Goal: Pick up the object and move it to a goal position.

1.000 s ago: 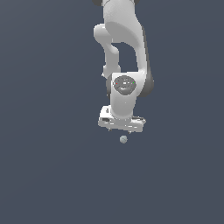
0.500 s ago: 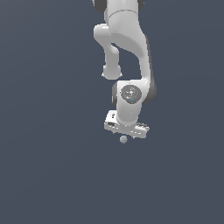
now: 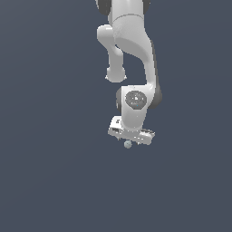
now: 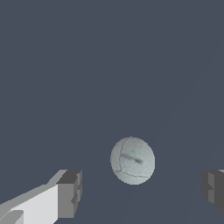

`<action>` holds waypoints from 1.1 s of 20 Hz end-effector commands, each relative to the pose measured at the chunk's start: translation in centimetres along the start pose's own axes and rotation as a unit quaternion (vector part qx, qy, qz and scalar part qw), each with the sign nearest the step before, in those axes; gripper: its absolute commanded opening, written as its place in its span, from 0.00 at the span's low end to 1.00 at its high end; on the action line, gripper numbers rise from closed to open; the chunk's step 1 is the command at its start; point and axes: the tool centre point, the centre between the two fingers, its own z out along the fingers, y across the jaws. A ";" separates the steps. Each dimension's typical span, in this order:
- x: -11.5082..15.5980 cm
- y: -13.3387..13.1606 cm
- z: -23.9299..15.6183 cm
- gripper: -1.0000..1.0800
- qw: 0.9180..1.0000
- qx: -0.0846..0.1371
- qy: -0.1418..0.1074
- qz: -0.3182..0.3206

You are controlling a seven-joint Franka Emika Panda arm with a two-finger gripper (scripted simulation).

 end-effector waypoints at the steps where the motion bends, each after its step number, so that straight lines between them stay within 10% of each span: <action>1: -0.1 0.0 1.0 0.96 1.000 0.000 0.000 0.000; 12: 0.0 0.0 4.3 0.96 1.000 0.000 0.000 0.002; 13: 0.0 0.0 4.3 0.00 1.000 0.000 0.000 0.002; 22: 0.0 0.0 4.3 0.00 1.000 0.000 0.000 0.002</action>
